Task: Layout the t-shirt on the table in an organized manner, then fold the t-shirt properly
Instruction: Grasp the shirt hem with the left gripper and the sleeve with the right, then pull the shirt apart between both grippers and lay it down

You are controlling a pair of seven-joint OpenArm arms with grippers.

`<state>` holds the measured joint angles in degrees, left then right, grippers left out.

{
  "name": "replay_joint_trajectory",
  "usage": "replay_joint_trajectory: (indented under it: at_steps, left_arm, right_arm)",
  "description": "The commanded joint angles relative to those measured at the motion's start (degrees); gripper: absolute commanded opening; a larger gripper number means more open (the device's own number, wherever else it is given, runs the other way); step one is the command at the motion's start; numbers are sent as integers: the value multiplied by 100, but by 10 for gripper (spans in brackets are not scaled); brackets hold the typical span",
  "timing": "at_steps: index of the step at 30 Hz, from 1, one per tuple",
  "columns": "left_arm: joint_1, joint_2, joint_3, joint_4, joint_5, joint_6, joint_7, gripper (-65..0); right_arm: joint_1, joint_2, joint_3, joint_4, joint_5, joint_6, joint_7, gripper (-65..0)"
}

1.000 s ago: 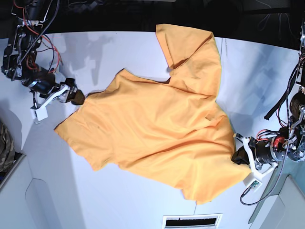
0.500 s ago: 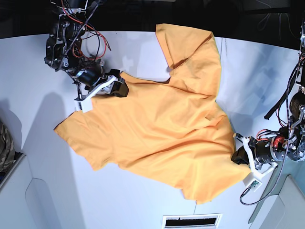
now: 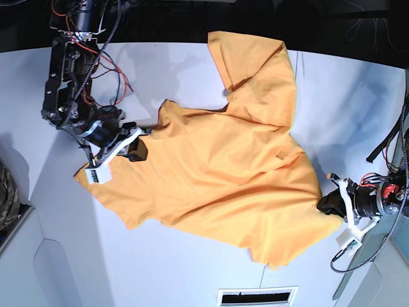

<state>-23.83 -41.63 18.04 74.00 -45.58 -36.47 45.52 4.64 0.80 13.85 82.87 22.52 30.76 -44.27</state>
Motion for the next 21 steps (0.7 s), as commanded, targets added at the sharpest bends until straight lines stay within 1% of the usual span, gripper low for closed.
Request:
replay_joint_trajectory:
  at_steps: [1,3,5,6,8,9,10,13,16,21]
  left_arm:
    - [-170,-136,-50,92,-201,-149,-66,-650]
    - [-168,-212,-50,92,-317,-175,-68,-650]
    - [-170,-219,-50,92,-352,-173,-68,-650]
    - [-168,-212,-50,92,-372,-175,-68,-650]
    - [-168,-184,-50,92,-444,-175,-66,-650]
    - [-168,-184,-50,92,-474,-175,-68,-650]
    - [-170,-179,-50,92,-509,-175,-68,-650]
    - [-166,-173,-50,92,-522,-175,-61,-650]
    - [-153,-173,-50,92,-522,-175,-26,-650]
    - [-151,-170,-50,92,-529,-177,-26,-650]
  right_arm:
    - [68,76,-2,81,151,52,-66,-650]
    - [37,157,2,81,216,46,-236,-650]
    - [-39,153,2,74,195,0,-221,-650]
    - [-87,122,2,68,192,-26,-192,-620]
    - [-197,50,2,-9,190,-245,-131,-423]
    - [-238,0,2,-92,166,-302,-42,-342]
    - [-273,-42,-7,-203,140,-297,107,-295]
    - [-291,-223,-15,-673,-122,-293,494,-288]
    - [-258,-361,-107,-1180,-179,-295,811,-288]
    - [-127,-643,-422,-1648,-181,-271,846,-288]
